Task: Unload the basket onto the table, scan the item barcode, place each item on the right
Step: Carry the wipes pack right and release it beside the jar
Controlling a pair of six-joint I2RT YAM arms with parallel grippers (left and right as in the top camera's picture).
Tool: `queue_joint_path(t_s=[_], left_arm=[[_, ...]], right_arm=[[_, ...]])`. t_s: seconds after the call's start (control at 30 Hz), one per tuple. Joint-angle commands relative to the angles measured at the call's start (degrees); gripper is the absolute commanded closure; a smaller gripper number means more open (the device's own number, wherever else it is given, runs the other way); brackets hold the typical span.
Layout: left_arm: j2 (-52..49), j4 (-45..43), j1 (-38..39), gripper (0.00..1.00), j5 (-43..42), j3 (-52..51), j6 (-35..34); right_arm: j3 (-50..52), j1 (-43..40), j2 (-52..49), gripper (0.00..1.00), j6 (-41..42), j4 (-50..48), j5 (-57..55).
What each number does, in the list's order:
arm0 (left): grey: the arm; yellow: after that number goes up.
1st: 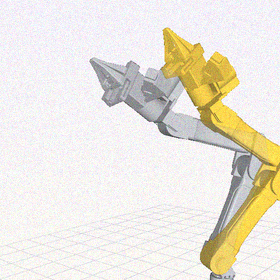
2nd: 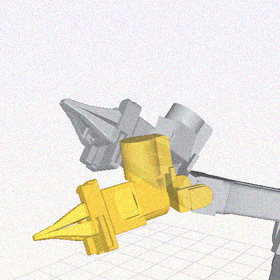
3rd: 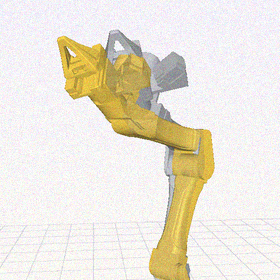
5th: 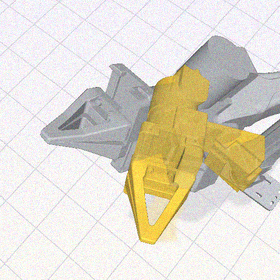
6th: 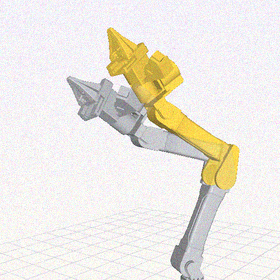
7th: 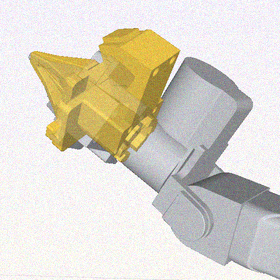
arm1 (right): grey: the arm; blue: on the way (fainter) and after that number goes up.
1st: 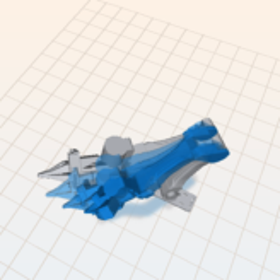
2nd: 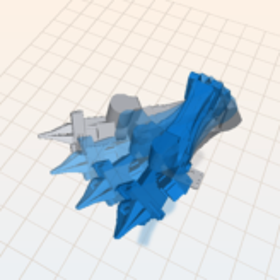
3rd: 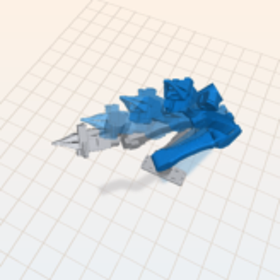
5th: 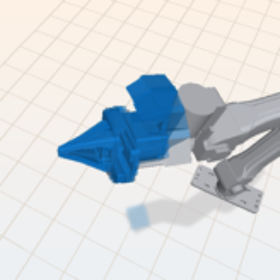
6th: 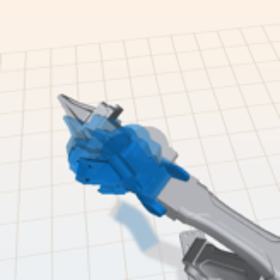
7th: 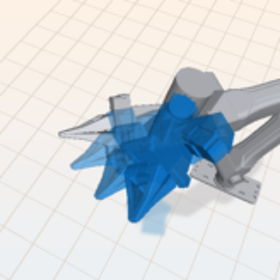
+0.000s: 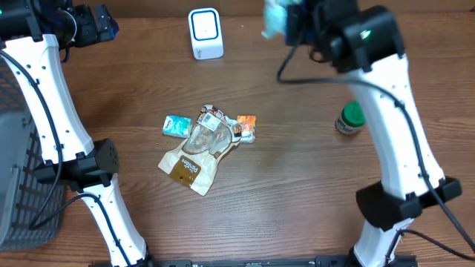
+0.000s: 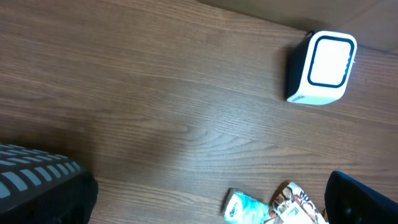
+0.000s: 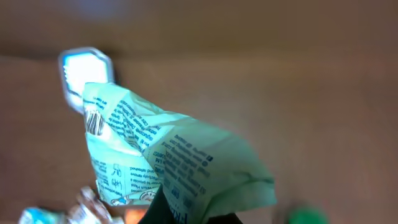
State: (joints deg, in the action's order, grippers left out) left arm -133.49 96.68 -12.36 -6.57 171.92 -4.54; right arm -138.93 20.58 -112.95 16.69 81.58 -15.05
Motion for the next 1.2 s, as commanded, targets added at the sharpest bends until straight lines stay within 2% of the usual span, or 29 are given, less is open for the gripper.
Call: queue_joint_path(t_s=[0.0,0.23,0.43,0.5,0.8,1.17], left_arm=[[1.99,0.11,0.39,0.00,0.42,0.96,-0.76],[1.99,0.11,0.39,0.00,0.42,0.96,-0.79],[1.99,0.11,0.39,0.00,0.42,0.96,-0.79],[1.99,0.11,0.39,0.00,0.42,0.96,-0.79],[1.99,0.11,0.44,0.00,0.42,0.96,-0.79],[1.99,0.11,0.44,0.00,0.42,0.96,-0.79]], right_arm=[[1.01,-5.86,-2.19,0.96,8.44,4.92,4.76],[13.14,-12.72,-3.34,0.96,11.41,5.40,4.90],[31.87,-12.50,-3.34,0.96,10.29,-2.23,3.82],[36.59,-12.50,-3.34,0.96,10.36,-4.28,0.00],[41.38,-12.81,-3.37,0.96,15.67,-4.85,-16.59],[41.40,-15.37,-3.34,0.96,16.57,-4.92,-20.22]])
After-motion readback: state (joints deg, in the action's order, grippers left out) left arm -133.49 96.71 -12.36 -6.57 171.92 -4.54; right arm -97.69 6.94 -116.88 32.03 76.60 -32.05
